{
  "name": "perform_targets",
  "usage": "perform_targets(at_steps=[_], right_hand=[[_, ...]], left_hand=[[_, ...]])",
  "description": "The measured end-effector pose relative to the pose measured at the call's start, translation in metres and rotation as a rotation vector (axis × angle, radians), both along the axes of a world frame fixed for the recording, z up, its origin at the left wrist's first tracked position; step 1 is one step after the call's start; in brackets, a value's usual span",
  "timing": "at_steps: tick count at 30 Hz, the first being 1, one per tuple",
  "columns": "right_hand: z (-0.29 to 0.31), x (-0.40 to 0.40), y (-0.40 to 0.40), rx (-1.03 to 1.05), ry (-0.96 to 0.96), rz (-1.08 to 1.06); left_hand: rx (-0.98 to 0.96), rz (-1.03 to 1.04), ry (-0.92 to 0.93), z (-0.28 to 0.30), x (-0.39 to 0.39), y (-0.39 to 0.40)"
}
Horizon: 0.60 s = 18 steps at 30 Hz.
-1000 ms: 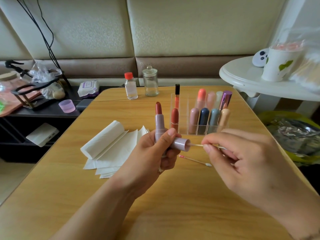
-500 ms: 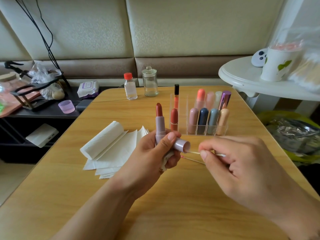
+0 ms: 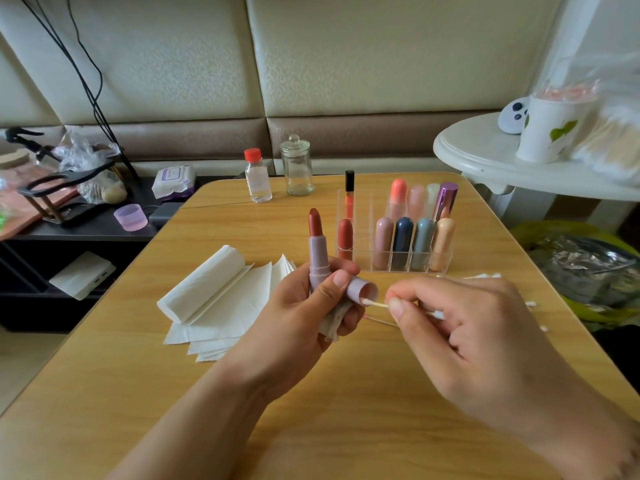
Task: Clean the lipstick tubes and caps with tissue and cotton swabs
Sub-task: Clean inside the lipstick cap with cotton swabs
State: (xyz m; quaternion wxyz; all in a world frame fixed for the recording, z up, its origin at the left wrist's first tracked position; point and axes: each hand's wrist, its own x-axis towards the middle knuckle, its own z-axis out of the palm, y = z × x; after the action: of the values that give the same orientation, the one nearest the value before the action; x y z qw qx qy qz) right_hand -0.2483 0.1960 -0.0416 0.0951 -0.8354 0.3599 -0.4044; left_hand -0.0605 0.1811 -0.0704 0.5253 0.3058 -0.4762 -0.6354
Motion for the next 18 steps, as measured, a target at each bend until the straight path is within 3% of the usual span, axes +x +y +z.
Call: perform_targets(at_steps=[13,18], right_hand=[[-0.0037,0.0022,-0.0028,-0.016,-0.116,-0.081],[-0.0059,0.0022,-0.0035,-0.003,-0.14,-0.109]], left_hand=[[-0.059,-0.068,-0.012,-0.0012,0.0017,-0.0024],[0.009,-0.111,0.113,-0.0013,0.0024,-0.003]])
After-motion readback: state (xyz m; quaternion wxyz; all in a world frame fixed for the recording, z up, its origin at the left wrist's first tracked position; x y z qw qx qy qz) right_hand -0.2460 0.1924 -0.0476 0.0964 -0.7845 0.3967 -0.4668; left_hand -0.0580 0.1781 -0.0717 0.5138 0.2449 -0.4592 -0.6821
